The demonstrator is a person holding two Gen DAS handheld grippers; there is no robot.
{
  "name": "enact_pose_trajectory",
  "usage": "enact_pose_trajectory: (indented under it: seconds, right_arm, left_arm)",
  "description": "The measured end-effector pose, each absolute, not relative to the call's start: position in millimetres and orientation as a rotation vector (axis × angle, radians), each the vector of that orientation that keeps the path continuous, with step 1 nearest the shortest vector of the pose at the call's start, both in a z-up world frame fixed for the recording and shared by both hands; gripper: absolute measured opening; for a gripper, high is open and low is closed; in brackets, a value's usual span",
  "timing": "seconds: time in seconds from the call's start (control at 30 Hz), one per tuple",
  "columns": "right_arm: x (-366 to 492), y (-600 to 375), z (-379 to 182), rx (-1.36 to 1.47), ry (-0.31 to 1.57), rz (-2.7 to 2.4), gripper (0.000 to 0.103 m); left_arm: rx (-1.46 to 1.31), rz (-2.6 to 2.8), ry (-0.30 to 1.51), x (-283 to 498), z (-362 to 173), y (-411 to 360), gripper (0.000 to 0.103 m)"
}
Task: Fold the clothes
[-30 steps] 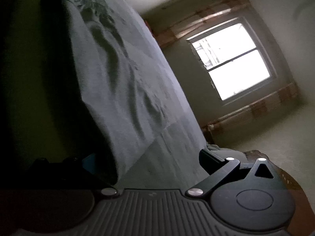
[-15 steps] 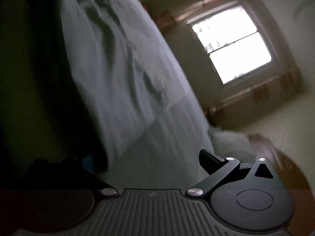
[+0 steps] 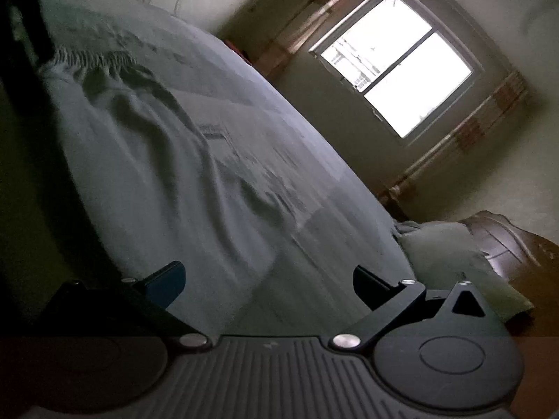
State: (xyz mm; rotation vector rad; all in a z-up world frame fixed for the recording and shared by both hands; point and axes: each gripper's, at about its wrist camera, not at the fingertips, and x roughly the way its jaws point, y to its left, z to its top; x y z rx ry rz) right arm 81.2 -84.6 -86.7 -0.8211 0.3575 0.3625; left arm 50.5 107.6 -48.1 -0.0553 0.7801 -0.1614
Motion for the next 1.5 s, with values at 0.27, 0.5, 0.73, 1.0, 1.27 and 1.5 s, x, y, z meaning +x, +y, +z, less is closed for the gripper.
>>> enact_pose_trajectory:
  seconds: [0.27, 0.5, 0.73, 1.0, 1.27, 1.5]
  right_arm:
    - [80.8, -92.3, -102.8, -0.675, 0.450, 0.384, 0.103]
    - [77.6, -101.4, -95.2, -0.602, 0.487, 0.409, 0.103]
    - [89.9, -95.0, -92.2, -0.401, 0.574, 0.577, 0.103]
    - [99.2, -111.7, -98.3, -0.321, 0.723, 0.653, 0.103]
    - [177.5, -115.7, -56.0, -0.137, 0.621, 0.661, 0.103]
    - [274.8, -89.3, -69.5, -0.003, 0.693, 0.715, 0.103]
  left_arm:
    - [-0.069, -0.150, 0.836, 93.0, -87.2, 115.1, 0.099]
    - [0.001, -0.150, 0.768, 57.9, -99.9, 118.1, 0.101]
    - [-0.062, -0.230, 0.741, 73.2, -82.2, 118.0, 0.101]
    - [-0.128, -0.206, 0.763, 62.7, -92.9, 119.1, 0.102]
    - [-0.189, -0.124, 0.727, 83.3, -88.3, 152.0, 0.102]
    - [-0.317, -0.138, 0.702, 79.3, -106.3, 172.1, 0.102]
